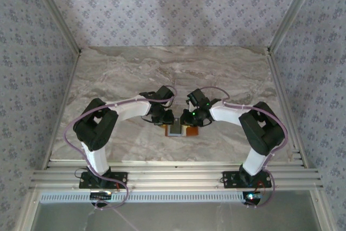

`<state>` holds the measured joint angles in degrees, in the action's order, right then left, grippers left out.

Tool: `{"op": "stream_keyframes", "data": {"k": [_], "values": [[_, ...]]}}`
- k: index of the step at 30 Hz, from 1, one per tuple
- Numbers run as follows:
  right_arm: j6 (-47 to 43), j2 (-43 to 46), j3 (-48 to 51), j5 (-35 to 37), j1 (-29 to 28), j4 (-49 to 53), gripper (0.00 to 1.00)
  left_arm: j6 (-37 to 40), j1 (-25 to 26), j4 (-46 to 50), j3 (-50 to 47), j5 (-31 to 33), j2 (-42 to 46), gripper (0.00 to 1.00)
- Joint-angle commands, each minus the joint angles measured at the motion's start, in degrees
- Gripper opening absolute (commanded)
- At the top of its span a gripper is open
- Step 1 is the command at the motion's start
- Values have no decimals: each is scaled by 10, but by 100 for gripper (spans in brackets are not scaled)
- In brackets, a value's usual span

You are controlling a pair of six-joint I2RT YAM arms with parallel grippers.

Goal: Take the credit cards out of the card holder

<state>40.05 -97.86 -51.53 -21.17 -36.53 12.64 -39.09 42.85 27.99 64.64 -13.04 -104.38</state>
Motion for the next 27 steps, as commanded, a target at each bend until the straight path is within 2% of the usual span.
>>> {"op": "stream_keyframes", "data": {"k": [1,12,15,23,27], "values": [[-8,6,5,-11,-15,24,17,2,1,17,-7,20,-14,22],[-16,23,17,4,-21,30,10,2,2,21,-5,22,-15,22],[-19,32,25,7,-19,31,19,2,1,22,-5,23,-14,22],[-23,-10,11,-12,-19,32,22,2,1,25,-3,24,-14,22],[-19,-12,7,-1,-22,41,28,1,2,24,-5,24,-12,22]]}}
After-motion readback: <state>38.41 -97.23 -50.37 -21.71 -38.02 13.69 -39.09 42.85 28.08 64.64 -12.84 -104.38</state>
